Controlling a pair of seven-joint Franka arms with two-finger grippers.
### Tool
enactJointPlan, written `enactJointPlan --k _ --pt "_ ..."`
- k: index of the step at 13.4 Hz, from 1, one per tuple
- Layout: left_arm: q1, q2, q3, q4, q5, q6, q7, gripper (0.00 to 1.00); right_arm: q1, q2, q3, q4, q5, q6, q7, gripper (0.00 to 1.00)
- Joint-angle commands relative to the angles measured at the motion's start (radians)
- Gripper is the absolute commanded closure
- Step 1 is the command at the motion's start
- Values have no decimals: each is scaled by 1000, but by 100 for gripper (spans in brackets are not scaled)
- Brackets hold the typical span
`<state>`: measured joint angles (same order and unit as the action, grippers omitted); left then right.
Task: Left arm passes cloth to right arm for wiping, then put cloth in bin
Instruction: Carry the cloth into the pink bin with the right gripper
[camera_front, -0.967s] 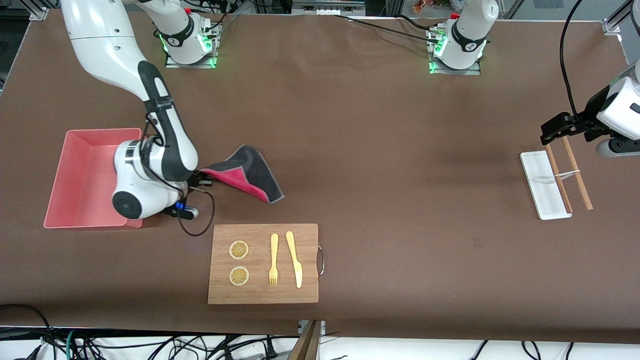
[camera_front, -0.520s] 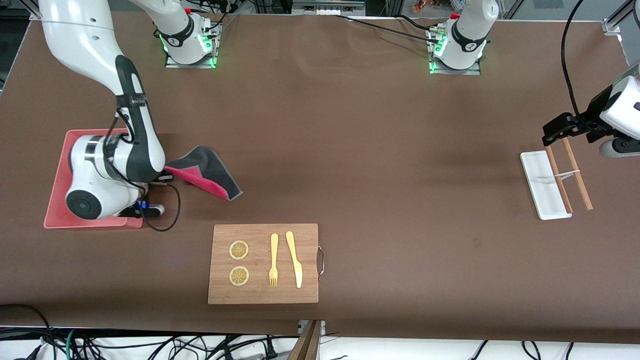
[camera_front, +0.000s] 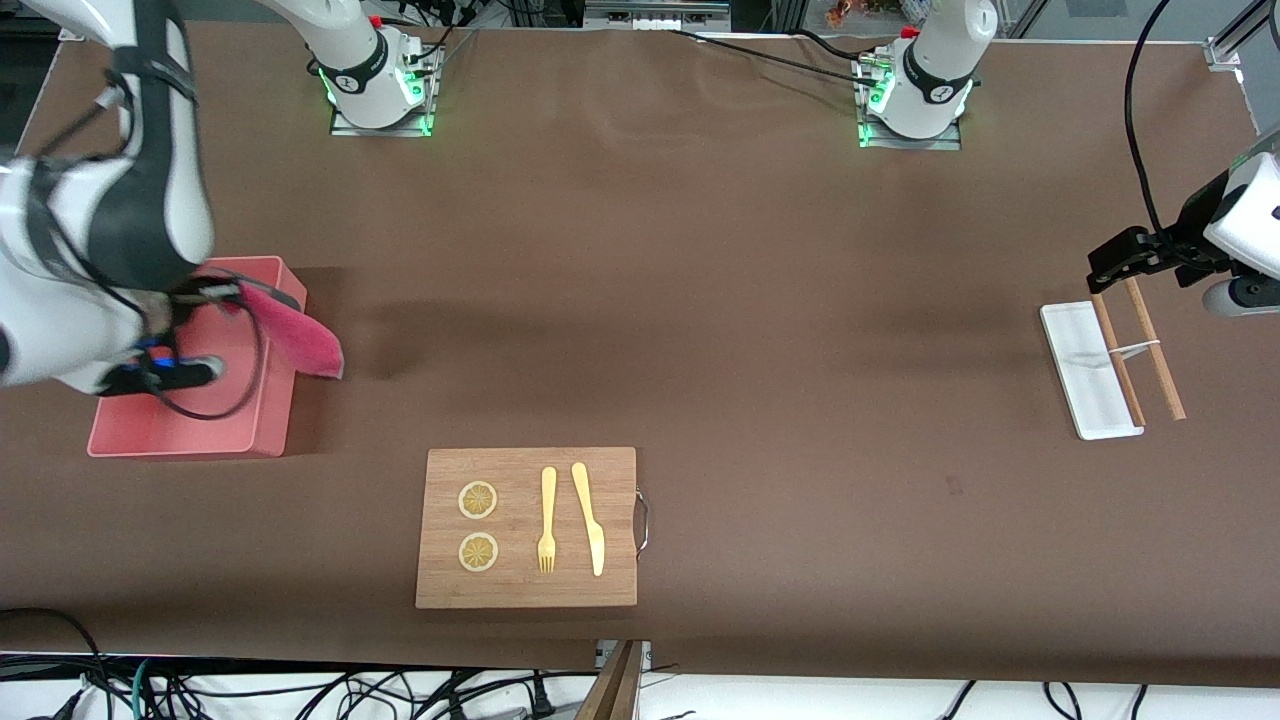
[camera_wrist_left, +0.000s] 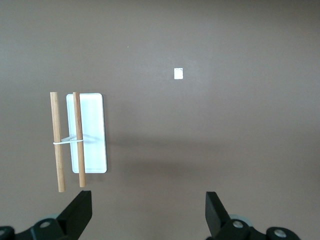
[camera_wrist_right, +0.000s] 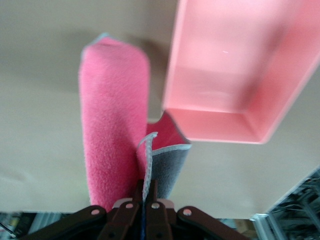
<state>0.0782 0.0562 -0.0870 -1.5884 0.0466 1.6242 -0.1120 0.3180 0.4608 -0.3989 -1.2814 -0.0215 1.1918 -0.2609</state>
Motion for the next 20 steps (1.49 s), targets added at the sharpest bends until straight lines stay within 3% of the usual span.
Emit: enactJointPlan --k 1,4,10,17,18,19,20 --pt "6 19 -5 38 13 -18 -8 0 1 21 -127 47 -21 -37 -221 100" --pt "6 19 -5 38 12 -18 -8 0 -8 33 -240 43 -44 17 -401 100" --pt "5 21 -5 39 13 -18 -8 0 -51 111 -238 -24 -46 215 -437 100" --pt "5 21 -5 39 13 -18 -8 0 -51 220 -228 -144 115 422 -422 100" --pt "5 21 -5 38 13 -18 -8 0 -51 232 -228 -144 133 424 -422 59" --pt "5 21 -5 38 13 -18 -8 0 -51 231 -228 -141 147 422 -423 1" --pt "5 21 -5 39 13 -18 -8 0 -47 223 -228 -135 158 411 -423 0"
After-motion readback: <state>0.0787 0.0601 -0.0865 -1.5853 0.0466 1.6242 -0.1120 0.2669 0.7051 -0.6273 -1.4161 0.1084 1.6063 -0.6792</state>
